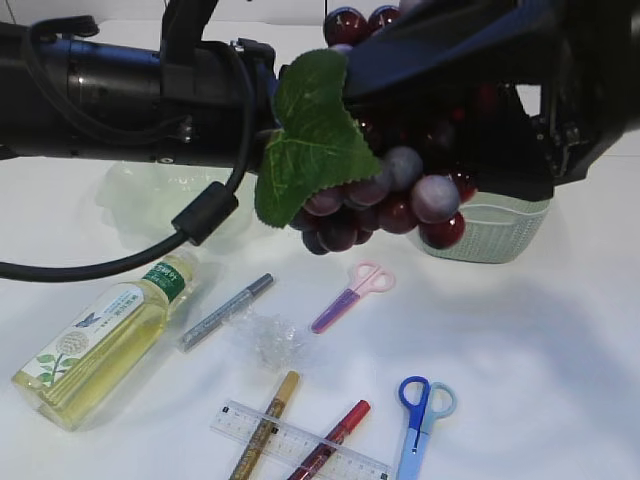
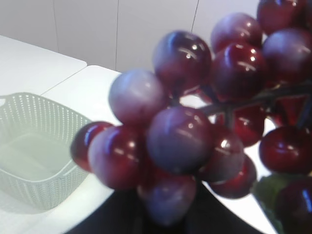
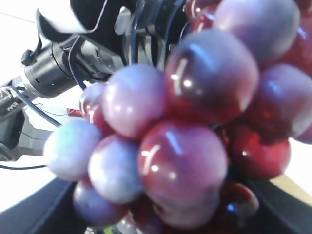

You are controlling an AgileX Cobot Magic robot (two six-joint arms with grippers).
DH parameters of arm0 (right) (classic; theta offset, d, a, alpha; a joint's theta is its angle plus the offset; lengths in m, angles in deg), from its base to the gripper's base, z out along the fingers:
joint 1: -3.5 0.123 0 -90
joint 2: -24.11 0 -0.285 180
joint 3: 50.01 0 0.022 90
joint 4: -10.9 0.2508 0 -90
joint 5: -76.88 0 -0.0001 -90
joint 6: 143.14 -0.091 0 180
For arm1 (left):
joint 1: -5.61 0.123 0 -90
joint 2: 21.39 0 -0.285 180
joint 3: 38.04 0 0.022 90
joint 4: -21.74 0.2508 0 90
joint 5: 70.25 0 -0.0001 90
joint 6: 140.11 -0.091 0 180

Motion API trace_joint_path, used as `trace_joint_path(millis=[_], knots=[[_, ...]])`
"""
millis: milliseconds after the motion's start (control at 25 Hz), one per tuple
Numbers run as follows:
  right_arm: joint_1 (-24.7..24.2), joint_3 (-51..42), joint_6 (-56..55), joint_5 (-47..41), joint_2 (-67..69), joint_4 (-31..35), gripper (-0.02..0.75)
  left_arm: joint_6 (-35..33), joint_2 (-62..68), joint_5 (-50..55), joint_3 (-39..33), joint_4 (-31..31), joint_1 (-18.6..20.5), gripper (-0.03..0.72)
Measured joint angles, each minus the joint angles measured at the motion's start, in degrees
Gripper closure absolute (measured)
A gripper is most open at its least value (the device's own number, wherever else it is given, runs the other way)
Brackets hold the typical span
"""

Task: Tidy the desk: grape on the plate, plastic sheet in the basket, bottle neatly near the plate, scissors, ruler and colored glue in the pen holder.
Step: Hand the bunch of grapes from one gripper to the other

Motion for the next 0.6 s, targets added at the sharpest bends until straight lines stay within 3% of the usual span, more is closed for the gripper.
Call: trace_joint_path(millis=[600], knots=[[0.0, 0.0, 2.1, 0.0, 0.0, -5.7, 0.152, 2.5, 0.0, 0.7, 0.0, 0.0, 3.0, 0.611]])
